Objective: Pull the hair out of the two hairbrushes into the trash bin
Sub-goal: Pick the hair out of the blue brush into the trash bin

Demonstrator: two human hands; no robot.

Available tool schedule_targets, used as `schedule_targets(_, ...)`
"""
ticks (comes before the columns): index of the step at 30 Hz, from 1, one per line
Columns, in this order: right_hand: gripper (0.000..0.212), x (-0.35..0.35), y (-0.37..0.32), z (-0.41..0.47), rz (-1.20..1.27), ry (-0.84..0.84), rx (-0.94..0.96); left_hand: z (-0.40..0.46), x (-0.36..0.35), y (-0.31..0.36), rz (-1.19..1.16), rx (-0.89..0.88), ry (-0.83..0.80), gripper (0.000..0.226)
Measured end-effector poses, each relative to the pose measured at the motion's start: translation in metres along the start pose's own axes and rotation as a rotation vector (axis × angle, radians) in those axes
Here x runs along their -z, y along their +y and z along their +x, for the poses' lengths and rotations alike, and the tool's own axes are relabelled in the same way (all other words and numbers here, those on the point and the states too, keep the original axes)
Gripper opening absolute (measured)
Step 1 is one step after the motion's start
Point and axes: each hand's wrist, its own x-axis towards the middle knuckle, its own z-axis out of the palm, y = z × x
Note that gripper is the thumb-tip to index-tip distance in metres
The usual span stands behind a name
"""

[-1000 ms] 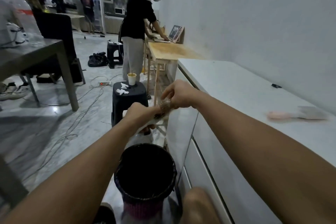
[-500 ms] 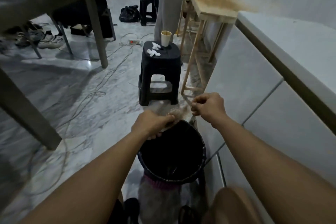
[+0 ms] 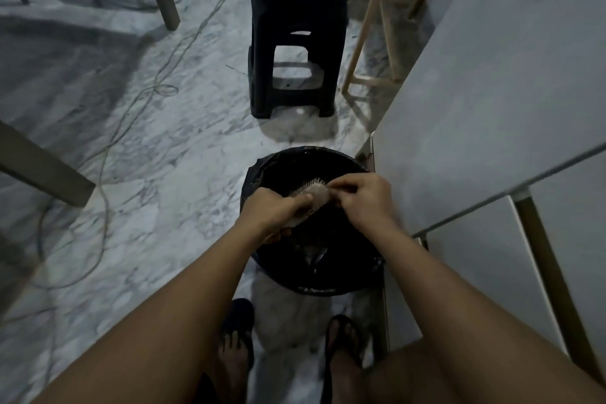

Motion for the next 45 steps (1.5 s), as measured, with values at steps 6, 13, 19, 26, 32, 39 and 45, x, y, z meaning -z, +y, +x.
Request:
schedule_targets(6,0.012,0.009,0.028,0.026,0.299,0.216,-0.313,0.025,-0.003,0.001,0.067,-0.016,-0.041,0.049)
schedule_targets(13,0.041,0.012,0.033,0.048,0.058,-0.001,-0.225,0.042,-0.007,0.009,0.230,-0.079,0.007,0.054)
schedule_targets(19,0.052,0.009,0.024,0.045,-0.030,-0.374,0.067,0.047,-0.007,0.018,0.264,-0.060,-0.022,0.051)
schedule_targets(26,0.009,0.018,0.036,0.065,0.034,0.030,-0.146,0.052,0.002,0.019,0.327,-0.034,-0.013,0.053)
schedule_targets(32,0.015,0.035,0.051,0.073,0.000,0.101,-0.297,0.054,0.013,0.018,0.367,-0.016,0.045,0.053)
schedule_targets(39,0.083,0.032,0.015,0.060,-0.134,-0.501,-0.023,0.052,0.005,0.027,0.425,-0.052,0.039,0.054)
schedule_targets(45,0.085,0.014,0.013,0.056,0.008,-0.541,-0.087,0.054,-0.003,0.032,0.450,-0.076,0.050,0.056)
